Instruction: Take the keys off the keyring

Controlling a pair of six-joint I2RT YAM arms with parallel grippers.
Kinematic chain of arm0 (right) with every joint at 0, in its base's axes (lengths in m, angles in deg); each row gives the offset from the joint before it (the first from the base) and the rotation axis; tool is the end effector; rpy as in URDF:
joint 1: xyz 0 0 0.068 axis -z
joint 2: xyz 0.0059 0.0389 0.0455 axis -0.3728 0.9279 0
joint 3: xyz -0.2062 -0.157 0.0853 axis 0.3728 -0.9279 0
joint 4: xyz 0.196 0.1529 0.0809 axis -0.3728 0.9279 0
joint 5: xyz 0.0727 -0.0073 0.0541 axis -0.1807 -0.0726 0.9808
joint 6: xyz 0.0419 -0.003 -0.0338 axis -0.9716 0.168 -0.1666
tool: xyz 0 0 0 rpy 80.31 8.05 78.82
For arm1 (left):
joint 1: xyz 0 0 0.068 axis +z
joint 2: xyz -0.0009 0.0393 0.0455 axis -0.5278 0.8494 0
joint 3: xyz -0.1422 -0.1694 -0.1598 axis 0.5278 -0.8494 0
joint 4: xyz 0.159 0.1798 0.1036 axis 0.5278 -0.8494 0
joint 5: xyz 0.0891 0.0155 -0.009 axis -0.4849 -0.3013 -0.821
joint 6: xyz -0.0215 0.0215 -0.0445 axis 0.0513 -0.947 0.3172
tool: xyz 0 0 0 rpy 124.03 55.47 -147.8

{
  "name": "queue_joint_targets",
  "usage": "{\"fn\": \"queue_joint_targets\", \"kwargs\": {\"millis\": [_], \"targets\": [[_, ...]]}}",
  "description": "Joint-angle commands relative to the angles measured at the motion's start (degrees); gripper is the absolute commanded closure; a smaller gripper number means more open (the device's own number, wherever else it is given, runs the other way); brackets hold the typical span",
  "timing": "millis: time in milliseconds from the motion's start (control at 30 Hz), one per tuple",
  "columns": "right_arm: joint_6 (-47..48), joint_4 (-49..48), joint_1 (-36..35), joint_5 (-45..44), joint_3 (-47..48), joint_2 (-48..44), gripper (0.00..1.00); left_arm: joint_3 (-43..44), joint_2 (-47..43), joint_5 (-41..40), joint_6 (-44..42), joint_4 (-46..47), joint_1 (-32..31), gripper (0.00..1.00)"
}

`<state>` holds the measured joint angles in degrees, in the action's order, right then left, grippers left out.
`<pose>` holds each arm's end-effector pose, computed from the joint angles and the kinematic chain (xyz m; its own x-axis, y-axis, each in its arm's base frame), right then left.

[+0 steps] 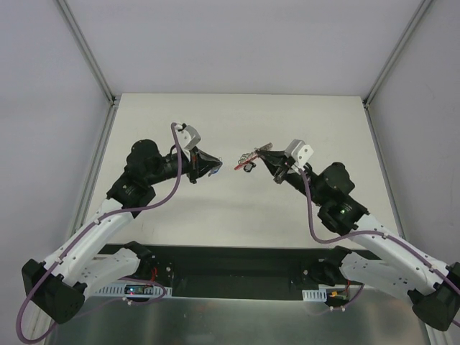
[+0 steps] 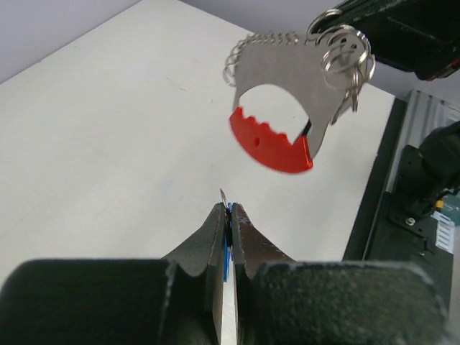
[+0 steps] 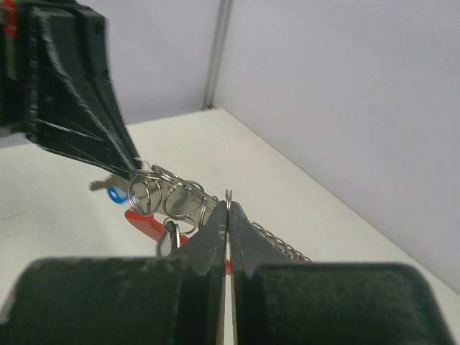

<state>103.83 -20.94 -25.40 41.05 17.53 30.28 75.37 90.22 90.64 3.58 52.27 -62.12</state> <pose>0.1318 0.1518 0.3756 0.5889 -0.0410 -0.8071 -0.6313 0.6002 -0.4911 0.1739 -0.1247 0.3702 -0.0227 -0.0521 -0.9984 0.9038 0.4258 -0.0427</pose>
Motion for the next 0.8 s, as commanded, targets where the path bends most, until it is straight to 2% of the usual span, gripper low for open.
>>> {"fn": "queue_joint_targets", "kwargs": {"millis": [0, 167, 333, 467, 667, 767], "targets": [[-2.2, 8.7, 2.7, -12.5, 1.5, -4.0, 0.99, -1.5, -0.8, -8.3, -2.2, -1.3, 1.5, 1.00], [-2.6, 14.3, 4.7, -18.4, -1.6, -8.5, 0.99, -2.3, 2.0, -14.4, 2.1, -4.4, 7.4, 1.00], [-2.8, 19.0, 5.8, -21.9, -1.9, -10.3, 0.99, -1.6, 10.0, -20.4, 6.1, -9.4, 19.5, 1.00], [-2.9, 22.7, 6.2, -25.7, -1.5, -9.9, 0.99, -1.4, 16.1, -27.7, 7.3, -9.7, 22.9, 1.00], [-2.7, 23.9, 6.5, -26.2, -3.0, -11.5, 0.99, -1.7, 22.3, -29.9, 9.6, -10.5, 26.7, 1.00], [-2.7, 25.3, 6.9, -29.1, -3.4, -10.7, 0.99, -1.2, 24.8, -31.3, 9.9, -10.4, 27.7, 0.95]]}}
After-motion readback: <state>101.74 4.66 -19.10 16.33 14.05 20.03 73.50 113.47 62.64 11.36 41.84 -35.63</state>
